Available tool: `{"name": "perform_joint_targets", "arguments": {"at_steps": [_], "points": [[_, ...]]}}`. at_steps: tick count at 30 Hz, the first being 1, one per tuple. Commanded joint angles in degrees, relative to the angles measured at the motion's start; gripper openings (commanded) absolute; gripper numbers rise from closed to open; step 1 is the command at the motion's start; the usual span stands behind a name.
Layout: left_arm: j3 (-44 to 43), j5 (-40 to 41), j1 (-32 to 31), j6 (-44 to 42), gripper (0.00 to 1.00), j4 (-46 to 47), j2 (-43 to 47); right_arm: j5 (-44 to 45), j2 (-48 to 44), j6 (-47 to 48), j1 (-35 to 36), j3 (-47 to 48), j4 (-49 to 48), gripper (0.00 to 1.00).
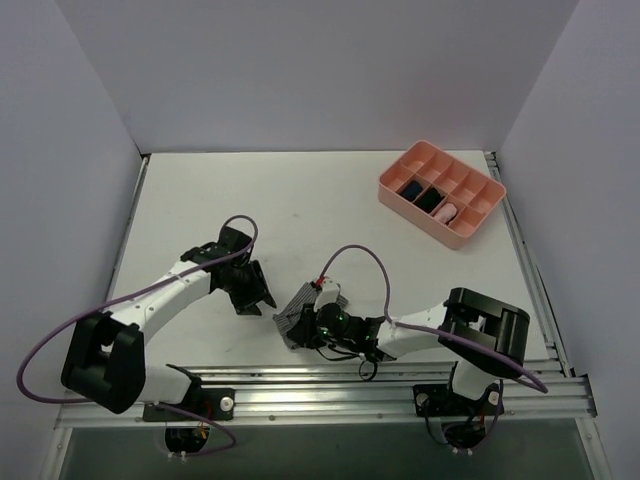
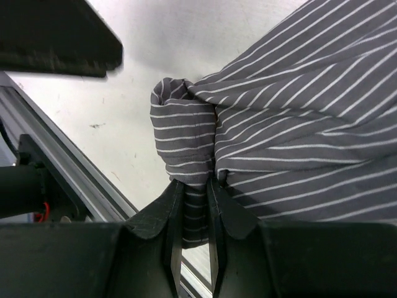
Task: Roll the underwear
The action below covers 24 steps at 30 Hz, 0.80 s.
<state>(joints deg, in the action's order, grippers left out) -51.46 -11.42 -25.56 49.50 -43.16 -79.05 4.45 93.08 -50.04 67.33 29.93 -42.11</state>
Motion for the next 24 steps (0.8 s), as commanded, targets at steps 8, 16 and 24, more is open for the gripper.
{"name": "perform_joint_targets", "arguments": {"at_steps": [8,16,24], "points": [[9.62,-6.6,-1.16,-2.12,0.55,13.79,5.38,-10.42,9.58,2.84,-3.08,1.97,13.46,0.01],[13.05,-5.9,-1.16,-1.51,0.57,15.12,6.54,-18.76,13.27,2.67,-7.12,2.94,9.77,0.01],[11.38,-3.0,-1.07,-2.12,0.57,12.58,4.87,-22.28,16.08,2.85,-8.79,4.61,9.07,0.0]]}}
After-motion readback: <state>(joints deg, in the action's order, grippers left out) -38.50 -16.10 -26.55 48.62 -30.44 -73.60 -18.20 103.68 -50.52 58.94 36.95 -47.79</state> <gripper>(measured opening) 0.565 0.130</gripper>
